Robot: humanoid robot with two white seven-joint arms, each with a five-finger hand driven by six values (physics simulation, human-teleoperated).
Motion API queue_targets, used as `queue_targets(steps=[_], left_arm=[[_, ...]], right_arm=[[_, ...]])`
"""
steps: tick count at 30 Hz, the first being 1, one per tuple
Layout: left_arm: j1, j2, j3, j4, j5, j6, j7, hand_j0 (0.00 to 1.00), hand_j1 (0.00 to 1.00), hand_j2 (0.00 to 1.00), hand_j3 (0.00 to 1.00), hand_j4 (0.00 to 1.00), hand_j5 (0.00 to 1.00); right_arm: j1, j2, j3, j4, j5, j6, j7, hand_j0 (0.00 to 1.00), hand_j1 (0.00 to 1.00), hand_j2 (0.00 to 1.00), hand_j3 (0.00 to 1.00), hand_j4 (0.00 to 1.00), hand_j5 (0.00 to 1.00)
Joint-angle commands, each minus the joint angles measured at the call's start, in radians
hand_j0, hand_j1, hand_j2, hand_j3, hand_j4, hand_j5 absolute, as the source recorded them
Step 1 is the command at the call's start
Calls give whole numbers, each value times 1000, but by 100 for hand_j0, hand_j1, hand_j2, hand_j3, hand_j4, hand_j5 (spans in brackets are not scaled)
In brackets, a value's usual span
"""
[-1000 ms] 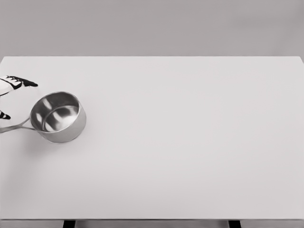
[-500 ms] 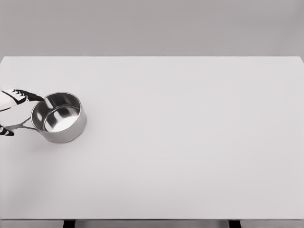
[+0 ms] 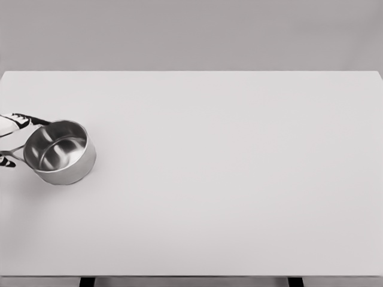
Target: Rotate pot handle
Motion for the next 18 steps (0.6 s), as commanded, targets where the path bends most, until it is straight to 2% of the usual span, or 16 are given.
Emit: queue_targets(steps=[1,10,18], left_arm=[[0,-16,29,10,-20,0,1,100,100,100,100,100,100],[0,-59,43,-23,-23,0,1,100,100,100,100,100,100],[-2,-67,51,-145,-21,0,1,100,100,100,100,100,100]], right_arm=[[0,0,-1,0,-1,0,0,100,100,100,100,100,100],[0,0,-1,0,-1,-2,0,100,100,100,100,100,100],[0,0,1,0,1,0,0,100,100,100,100,100,100]])
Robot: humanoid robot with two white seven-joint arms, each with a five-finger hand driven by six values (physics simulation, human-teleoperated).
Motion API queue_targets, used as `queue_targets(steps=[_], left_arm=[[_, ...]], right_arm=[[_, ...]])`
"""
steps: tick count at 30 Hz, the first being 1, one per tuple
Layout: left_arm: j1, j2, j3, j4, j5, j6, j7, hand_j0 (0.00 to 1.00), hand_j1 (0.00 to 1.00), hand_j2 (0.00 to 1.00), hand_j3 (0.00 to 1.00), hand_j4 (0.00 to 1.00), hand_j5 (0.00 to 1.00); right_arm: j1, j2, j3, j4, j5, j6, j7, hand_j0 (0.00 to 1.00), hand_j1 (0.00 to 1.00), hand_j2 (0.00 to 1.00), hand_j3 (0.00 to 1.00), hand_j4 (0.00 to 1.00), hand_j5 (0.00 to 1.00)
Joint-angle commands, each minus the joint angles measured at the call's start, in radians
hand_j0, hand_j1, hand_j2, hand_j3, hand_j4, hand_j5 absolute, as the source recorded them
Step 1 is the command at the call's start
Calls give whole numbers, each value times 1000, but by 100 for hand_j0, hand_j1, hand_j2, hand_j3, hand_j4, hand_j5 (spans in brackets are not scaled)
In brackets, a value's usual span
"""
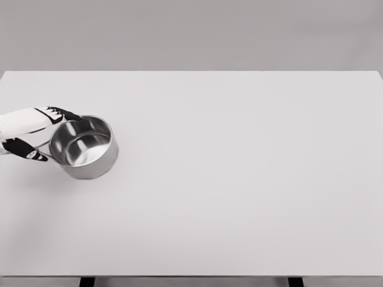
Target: Rotate pot handle
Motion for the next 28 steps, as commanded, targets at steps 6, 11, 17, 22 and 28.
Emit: queue_targets(steps=[6,11,17,22,28], left_arm=[[0,-18,65,-9,2,0,1,100,100,100,100,100,100],[0,-22,92,10,-47,0,4,100,100,100,100,100,100],[-2,39,104,1,-33,0,5,100,100,100,100,100,100],[-6,4,224,73,-33,0,-25,100,100,100,100,100,100],[-11,-187,299,255,-170,0,-59,100,100,100,100,100,100]], right_arm=[[0,0,1,0,-1,0,0,100,100,100,100,100,100],[0,0,1,0,-1,0,0,100,100,100,100,100,100],[0,0,1,0,-1,0,0,100,100,100,100,100,100],[0,0,1,0,-1,0,0,100,100,100,100,100,100],[0,0,1,0,-1,0,0,100,100,100,100,100,100]])
